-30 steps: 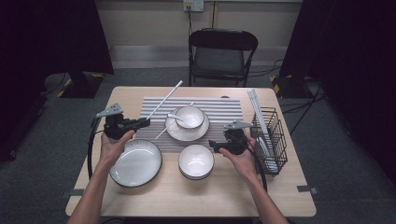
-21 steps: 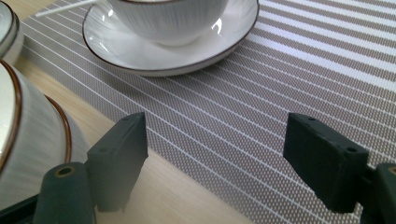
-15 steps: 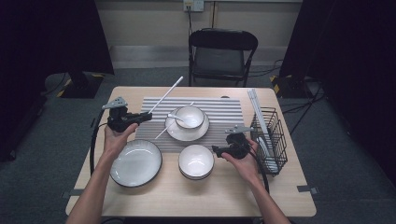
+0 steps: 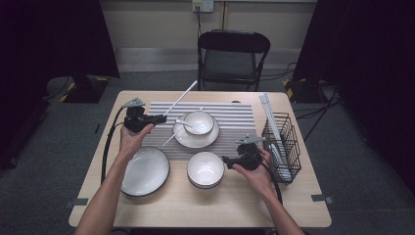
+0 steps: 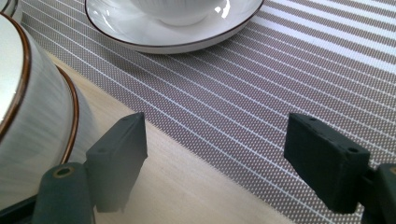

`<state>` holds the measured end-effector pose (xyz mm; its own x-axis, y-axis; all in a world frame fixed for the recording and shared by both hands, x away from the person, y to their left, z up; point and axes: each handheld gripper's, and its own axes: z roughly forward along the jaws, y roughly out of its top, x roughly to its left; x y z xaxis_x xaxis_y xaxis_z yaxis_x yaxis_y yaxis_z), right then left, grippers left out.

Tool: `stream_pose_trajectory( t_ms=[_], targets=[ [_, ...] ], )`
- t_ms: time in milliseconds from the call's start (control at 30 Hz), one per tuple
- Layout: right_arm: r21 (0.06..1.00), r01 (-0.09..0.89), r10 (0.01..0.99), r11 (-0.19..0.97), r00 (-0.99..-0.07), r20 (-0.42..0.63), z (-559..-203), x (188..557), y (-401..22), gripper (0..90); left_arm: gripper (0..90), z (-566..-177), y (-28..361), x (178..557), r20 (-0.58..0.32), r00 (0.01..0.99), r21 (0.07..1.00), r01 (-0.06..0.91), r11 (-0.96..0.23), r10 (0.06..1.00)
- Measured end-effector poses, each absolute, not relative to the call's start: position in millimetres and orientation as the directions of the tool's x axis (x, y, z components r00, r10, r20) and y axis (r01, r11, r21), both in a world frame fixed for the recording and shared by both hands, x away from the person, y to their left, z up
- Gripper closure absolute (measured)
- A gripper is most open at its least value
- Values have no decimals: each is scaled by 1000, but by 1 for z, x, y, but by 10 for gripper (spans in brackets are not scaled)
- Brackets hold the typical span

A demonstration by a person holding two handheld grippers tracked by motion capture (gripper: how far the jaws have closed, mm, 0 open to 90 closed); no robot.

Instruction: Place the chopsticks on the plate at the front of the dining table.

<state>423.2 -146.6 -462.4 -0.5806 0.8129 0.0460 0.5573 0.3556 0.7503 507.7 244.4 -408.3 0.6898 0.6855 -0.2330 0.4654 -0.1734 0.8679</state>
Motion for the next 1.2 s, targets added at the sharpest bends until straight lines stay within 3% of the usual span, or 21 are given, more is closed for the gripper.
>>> stream_pose_trajectory(
  t_ms=[233, 533, 1200],
  targets=[
    [724, 581, 820, 371, -571, 38, -478, 421, -143, 206, 860, -426, 243, 517, -279, 669, 847, 510, -152, 689],
    [693, 607, 828, 390, -561, 26, -489, 420, -141, 191, 860, -442, 243, 524, -268, 651, 817, 544, -190, 710],
    [740, 553, 833, 383, -553, -19, -501, 411, -141, 181, 859, -465, 233, 530, -284, 627, 766, 604, -222, 726]
  ],
)
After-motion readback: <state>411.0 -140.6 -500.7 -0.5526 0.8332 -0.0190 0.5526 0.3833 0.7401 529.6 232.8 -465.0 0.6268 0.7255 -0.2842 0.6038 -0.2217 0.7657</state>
